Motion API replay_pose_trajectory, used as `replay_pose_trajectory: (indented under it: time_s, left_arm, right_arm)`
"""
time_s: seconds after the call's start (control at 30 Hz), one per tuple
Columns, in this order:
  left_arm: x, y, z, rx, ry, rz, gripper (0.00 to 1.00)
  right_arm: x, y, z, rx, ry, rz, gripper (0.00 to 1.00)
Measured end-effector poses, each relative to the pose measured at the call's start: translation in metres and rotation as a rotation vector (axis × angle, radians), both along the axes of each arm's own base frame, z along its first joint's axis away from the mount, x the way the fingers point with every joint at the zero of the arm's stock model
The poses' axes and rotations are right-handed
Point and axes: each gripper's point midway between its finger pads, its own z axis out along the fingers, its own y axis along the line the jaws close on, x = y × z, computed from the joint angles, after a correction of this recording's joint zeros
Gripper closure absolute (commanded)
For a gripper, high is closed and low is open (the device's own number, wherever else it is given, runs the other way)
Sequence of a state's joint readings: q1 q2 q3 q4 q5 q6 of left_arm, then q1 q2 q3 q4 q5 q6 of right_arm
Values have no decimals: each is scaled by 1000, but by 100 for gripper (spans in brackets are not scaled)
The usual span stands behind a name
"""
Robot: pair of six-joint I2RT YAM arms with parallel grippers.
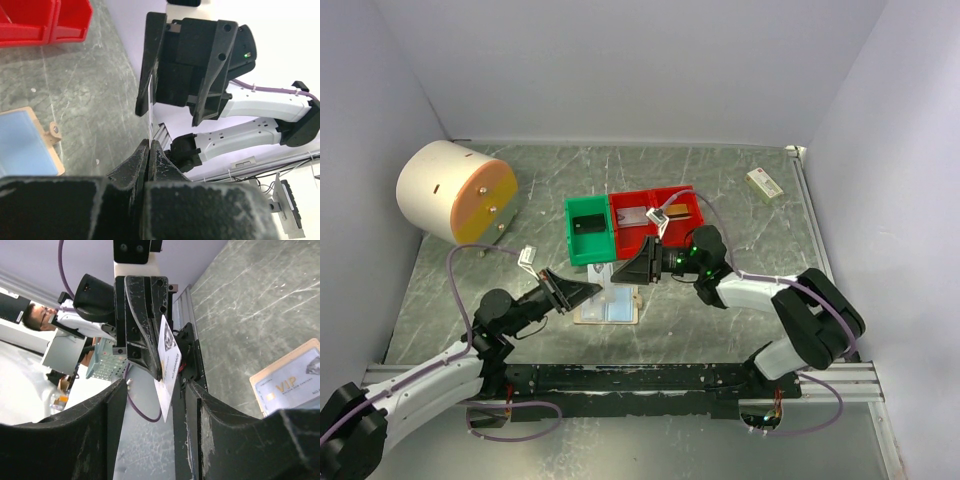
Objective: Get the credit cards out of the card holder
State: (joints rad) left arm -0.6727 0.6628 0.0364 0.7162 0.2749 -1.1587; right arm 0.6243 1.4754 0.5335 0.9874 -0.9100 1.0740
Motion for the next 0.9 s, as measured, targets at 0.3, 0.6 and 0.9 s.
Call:
replay_pose_trajectory:
  time_s: [0.3,0.6,0.9]
  left_arm:
    - [-1,0,14,-40,-42,-2,93]
    - [-1,0,16,-47,-51,-2,93]
    - [-2,0,20,-60,-57,-9,79]
  right_arm:
    - [-10,9,-6,-5,25,55,65]
    - [-11,15,7,50,30,83,81]
    - [-11,19,6,62,65,95,100]
